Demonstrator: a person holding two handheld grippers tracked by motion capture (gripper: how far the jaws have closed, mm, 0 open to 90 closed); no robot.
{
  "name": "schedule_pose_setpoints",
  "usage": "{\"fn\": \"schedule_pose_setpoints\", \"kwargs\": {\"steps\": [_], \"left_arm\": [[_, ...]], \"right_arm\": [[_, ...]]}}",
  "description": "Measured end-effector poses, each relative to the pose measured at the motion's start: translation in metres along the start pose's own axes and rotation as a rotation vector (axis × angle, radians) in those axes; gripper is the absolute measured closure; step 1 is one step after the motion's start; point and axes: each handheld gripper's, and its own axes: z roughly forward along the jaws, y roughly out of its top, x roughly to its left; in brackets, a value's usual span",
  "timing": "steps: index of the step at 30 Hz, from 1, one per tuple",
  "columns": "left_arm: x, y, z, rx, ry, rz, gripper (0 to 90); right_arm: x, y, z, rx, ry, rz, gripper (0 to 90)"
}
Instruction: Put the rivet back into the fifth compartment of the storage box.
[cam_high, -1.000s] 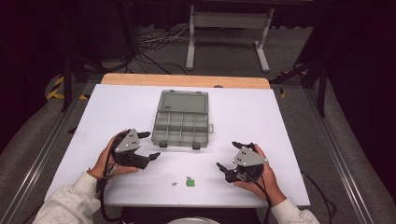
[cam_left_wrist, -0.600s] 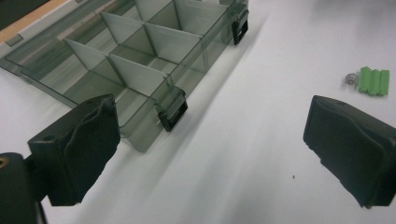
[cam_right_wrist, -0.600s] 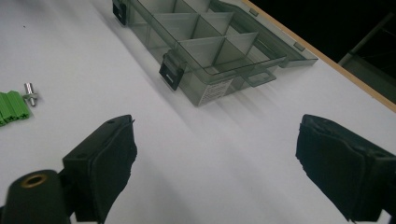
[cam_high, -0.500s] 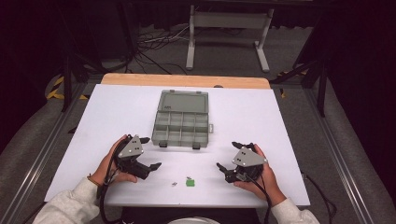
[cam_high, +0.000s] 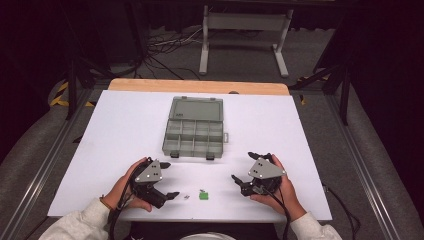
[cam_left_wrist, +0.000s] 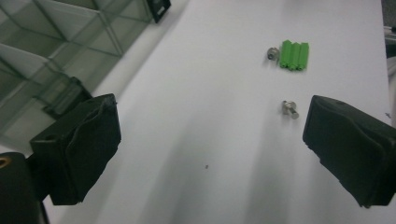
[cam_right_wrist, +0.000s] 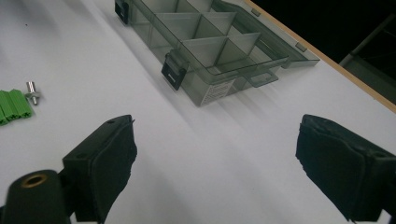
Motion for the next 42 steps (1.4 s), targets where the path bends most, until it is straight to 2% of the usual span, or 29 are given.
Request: {"fn": "schedule_pose_setpoints", "kwargs": {"steps": [6, 11, 15, 18, 24, 30, 32, 33, 35, 38, 42], "left_arm": [[-0.006, 0.001, 0.01, 0.038, -0.038, 0.009, 7.5], [-0.01, 0.003, 0.015, 0.067, -0.047, 0.023, 14.9], [-0.013, 0.004, 0.017, 0.064, -0.073, 0.036, 20.3], [-0.014, 0.005, 0.02, 0.081, -0.073, 0.041, 23.1], [-0.014, 0.006, 0.024, 0.084, -0.101, 0.033, 28.2], [-0.014, 0.008, 0.025, 0.081, -0.13, 0.044, 41.5], [-0.015, 0.009, 0.025, 0.08, -0.143, 0.053, 51.5], [-0.016, 0.009, 0.025, 0.083, -0.149, 0.056, 51.5], [-0.017, 0.01, 0.024, 0.086, -0.163, 0.07, 60.6], [-0.017, 0.01, 0.024, 0.085, -0.167, 0.079, 68.2], [-0.018, 0.011, 0.024, 0.089, -0.177, 0.115, 76.3]], "right_arm": [[0.0, 0.0, 0.0, -0.002, -0.001, 0.0, 12.6], [0.0, 0.0, 0.0, 0.0, 0.001, 0.0, 12.6], [0.001, 0.0, 0.0, 0.0, 0.002, -0.001, 12.6], [0.001, 0.0, 0.001, 0.002, 0.0, -0.007, 12.6], [0.002, 0.0, 0.001, 0.004, -0.002, -0.012, 12.6], [0.002, 0.0, 0.002, 0.008, 0.002, -0.013, 12.6], [0.002, 0.0, 0.002, 0.009, 0.001, -0.016, 12.6], [0.002, 0.0, 0.002, 0.009, 0.001, -0.016, 12.6], [0.002, 0.0, 0.003, 0.011, 0.003, -0.016, 12.6], [0.003, 0.0, 0.003, 0.011, 0.005, -0.016, 12.6], [0.002, 0.0, 0.003, 0.011, 0.005, -0.017, 12.5]]}}
